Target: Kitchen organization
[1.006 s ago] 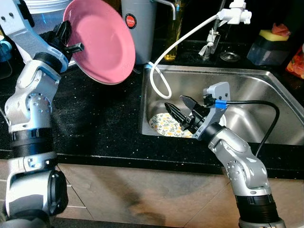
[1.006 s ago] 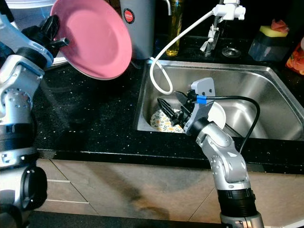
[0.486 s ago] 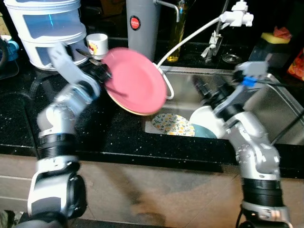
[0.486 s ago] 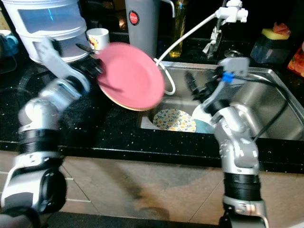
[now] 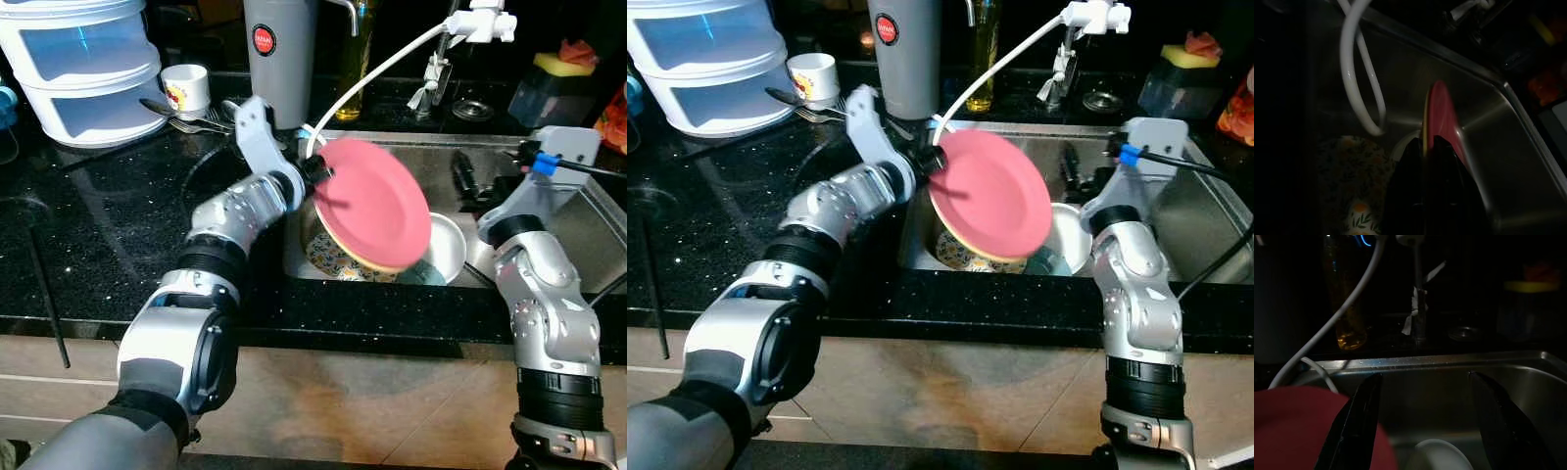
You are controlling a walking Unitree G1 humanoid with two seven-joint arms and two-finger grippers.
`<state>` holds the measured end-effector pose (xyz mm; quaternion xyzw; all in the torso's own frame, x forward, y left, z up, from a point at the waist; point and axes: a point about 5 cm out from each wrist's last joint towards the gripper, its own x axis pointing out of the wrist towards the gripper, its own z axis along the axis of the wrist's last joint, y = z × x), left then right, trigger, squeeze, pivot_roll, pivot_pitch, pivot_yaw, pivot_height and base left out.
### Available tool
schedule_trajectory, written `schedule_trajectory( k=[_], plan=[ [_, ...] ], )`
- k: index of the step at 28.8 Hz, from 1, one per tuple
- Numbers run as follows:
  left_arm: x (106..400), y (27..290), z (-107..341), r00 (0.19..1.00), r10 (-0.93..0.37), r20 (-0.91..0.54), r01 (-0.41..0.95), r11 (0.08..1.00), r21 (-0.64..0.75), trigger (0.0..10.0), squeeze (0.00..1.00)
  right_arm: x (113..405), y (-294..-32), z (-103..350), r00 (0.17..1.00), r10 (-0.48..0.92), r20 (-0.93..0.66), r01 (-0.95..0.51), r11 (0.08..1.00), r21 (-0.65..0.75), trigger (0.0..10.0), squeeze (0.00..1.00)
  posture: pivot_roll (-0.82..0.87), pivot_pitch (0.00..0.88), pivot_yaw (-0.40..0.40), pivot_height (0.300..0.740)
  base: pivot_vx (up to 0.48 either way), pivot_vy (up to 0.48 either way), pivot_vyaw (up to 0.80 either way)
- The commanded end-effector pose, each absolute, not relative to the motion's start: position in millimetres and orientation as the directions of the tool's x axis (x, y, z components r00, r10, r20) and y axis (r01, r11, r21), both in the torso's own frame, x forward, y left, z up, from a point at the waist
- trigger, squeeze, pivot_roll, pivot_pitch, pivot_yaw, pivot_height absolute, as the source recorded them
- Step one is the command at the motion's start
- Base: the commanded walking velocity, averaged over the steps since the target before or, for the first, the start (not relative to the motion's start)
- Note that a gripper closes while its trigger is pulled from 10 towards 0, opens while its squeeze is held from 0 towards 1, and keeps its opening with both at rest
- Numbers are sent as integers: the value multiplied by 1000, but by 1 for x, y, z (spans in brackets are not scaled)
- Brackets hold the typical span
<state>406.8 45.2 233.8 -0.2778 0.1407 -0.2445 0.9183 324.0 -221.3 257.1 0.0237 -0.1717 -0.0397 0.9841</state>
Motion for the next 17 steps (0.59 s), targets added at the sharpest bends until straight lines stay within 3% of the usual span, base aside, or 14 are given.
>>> schedule_trajectory(
  k=[1,6,7,10,14,17],
  plan=[
    [406,37,242,832,-547,-88,414,719,-559,10000,1000,324,-222,256,937,-96,335,77,994,72,10000,0,62,96,48,740,0,0,0],
    [407,35,260,813,-576,84,511,637,-576,10000,1000,321,-220,258,935,-89,344,67,995,77,10000,0,56,99,49,740,0,0,0],
    [406,45,280,774,-587,236,595,549,-587,10000,0,321,-219,257,935,-84,345,57,995,85,10000,0,64,105,43,740,0,0,0],
    [404,64,296,746,-567,350,653,516,-555,10000,0,322,-216,256,937,-78,341,49,994,93,10000,0,71,105,41,740,0,0,0],
    [393,86,308,726,-563,394,685,547,-481,10000,0,323,-213,256,937,-65,343,32,995,99,10000,0,71,105,41,740,0,0,0],
    [370,105,313,738,-560,375,669,680,-300,10000,0,323,-209,256,937,-43,348,11,996,92,10000,0,97,108,39,740,0,0,0]
  ],
)
